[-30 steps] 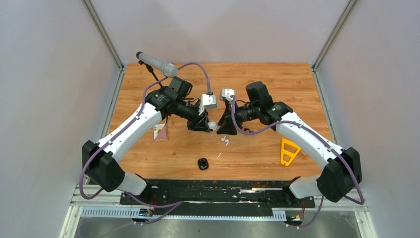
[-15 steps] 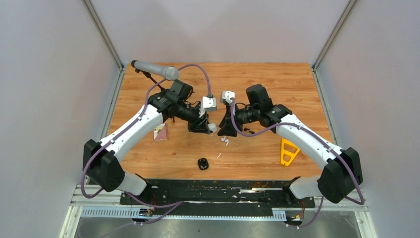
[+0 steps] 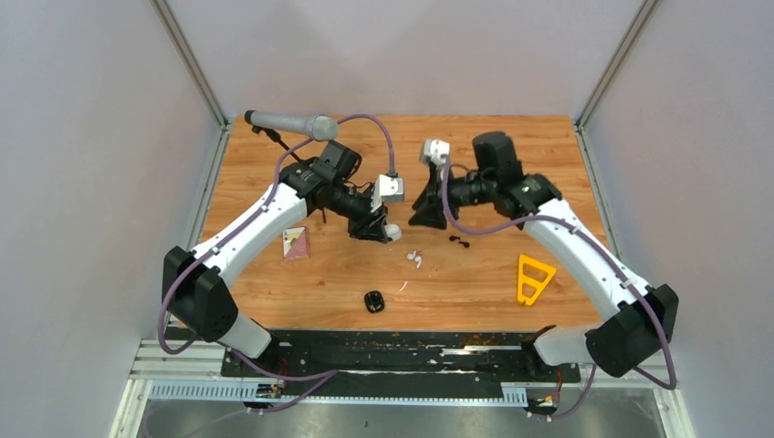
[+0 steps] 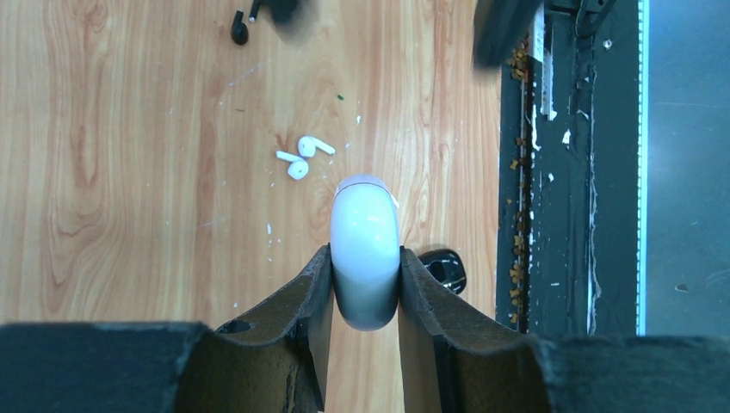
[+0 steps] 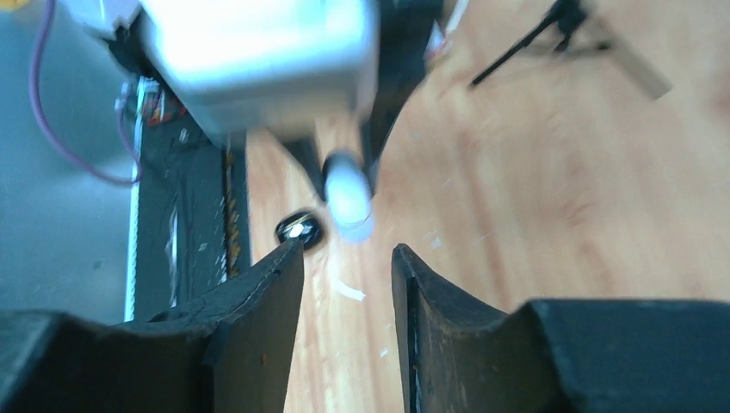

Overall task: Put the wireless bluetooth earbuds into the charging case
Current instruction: Pick up the charging case at the center of the board.

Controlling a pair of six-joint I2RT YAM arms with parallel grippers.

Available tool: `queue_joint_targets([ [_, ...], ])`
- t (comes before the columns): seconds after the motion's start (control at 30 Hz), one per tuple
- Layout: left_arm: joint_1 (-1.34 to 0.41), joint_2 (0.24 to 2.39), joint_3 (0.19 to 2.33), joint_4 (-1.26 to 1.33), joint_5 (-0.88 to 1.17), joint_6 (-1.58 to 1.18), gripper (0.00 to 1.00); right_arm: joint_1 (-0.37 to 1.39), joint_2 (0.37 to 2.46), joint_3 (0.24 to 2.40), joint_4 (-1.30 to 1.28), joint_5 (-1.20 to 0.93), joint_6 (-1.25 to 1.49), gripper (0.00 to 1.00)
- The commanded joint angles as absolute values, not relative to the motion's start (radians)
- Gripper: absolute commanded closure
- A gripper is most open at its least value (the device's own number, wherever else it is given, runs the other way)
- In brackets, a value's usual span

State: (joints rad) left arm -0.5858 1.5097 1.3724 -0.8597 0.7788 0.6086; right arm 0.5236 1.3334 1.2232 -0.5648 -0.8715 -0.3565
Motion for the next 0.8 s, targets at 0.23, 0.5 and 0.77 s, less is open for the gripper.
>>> queue_joint_targets([
  [0.23, -0.584, 1.570, 1.469, -0.928, 0.768, 0.677, 1.00, 0.305, 1.526, 1.924, -0.758, -1.040, -0.297, 0.48],
  [0.5, -0.584, 1.722, 1.689, -1.138, 0.753, 0.794, 1.00, 0.364, 1.575, 1.920, -0.548, -0.971, -0.122, 0.41],
  [0.77, -0.584, 1.794, 1.772, -1.206, 0.749, 0.836, 1.00, 0.357, 1.515, 1.828, -0.567, -0.953, -0.161, 0.41],
])
